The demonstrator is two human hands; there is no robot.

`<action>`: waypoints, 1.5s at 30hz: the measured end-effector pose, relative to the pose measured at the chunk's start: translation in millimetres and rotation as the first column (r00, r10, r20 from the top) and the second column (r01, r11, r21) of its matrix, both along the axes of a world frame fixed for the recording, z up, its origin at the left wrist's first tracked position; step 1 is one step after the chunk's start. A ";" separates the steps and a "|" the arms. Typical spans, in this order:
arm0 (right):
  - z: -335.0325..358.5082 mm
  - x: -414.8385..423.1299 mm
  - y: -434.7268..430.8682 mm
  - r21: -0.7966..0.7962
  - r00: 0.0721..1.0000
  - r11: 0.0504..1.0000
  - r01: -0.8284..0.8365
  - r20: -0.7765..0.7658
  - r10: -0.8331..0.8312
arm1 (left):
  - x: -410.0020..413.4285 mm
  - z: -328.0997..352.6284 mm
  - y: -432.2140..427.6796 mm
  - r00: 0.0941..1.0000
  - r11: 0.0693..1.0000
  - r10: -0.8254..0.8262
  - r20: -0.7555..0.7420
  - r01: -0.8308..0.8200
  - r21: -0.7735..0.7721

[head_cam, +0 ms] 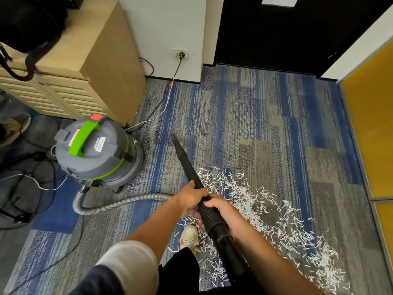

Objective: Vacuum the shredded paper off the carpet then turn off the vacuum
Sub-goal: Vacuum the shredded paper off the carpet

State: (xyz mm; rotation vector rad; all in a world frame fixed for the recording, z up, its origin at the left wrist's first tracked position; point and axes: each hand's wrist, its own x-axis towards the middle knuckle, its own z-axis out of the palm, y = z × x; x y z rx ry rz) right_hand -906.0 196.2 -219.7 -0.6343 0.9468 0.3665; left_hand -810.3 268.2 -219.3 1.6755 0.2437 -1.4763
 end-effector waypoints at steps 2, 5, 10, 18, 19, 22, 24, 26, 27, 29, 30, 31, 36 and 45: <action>3.6 -11.5 -0.1 0.001 1.000 1.000 0.003 -0.007 -0.003 | -10.5 0.1 -0.8 0.999 0.999 -0.032 0.003 0.032 0.004; 4.9 -29.0 1.6 -0.002 1.000 1.000 0.018 0.010 -0.018 | -26.3 1.5 -0.9 0.998 0.998 -0.061 0.003 0.061 -0.003; 8.2 -68.6 8.6 -0.027 0.999 0.999 0.040 -0.010 -0.041 | -58.6 0.0 4.7 0.995 0.996 -0.094 -0.046 0.094 -0.007; 20.6 -171.3 4.9 0.001 0.999 0.999 0.043 0.013 -0.043 | -156.9 17.6 -4.4 0.960 0.962 -0.271 -0.077 0.273 0.022; 21.5 -190.0 3.1 -0.001 0.999 0.999 0.040 0.009 -0.040 | -176.0 16.6 -6.8 0.961 0.963 -0.265 -0.076 0.268 0.031; 23.0 -245.8 -3.1 0.002 0.999 0.999 0.039 -0.014 -0.039 | -233.2 15.2 -12.9 0.961 0.962 -0.265 -0.079 0.270 0.050; 23.2 -275.8 -6.1 -0.019 1.000 1.000 0.025 -0.018 -0.025 | -264.6 13.5 -15.3 0.956 0.956 -0.284 -0.081 0.288 0.049; 24.6 -302.6 -9.8 -0.034 1.000 0.999 0.005 -0.010 -0.006 | -292.4 11.3 -18.5 0.949 0.950 -0.305 -0.075 0.309 0.042; 25.1 -314.9 -11.4 -0.032 1.000 0.999 -0.001 -0.018 0.001 | -305.3 11.1 -19.6 0.951 0.952 -0.300 -0.073 0.303 0.043; 27.4 -334.9 -12.3 -0.026 0.999 1.000 -0.014 -0.037 0.013 | -326.3 12.1 -19.2 0.965 0.965 -0.254 -0.067 0.257 0.047; 28.6 -340.9 -11.3 -0.023 0.999 0.999 -0.024 -0.035 0.023 | -333.5 9.3 -17.5 0.969 0.969 -0.239 -0.062 0.242 0.046; 30.0 -346.3 -9.7 -0.021 0.999 0.999 -0.037 -0.028 0.036 | -339.9 10.0 -15.0 0.971 0.971 -0.230 -0.059 0.233 0.048; 31.1 -349.1 0.3 -0.066 0.997 0.995 -0.076 0.004 0.077 | -340.2 10.7 -4.4 0.961 0.964 -0.261 -0.087 0.265 0.037; 37.4 -320.5 41.7 -0.047 0.997 0.998 0.044 0.073 -0.040 | -294.7 21.8 26.1 0.922 0.925 -0.378 -0.088 0.380 0.017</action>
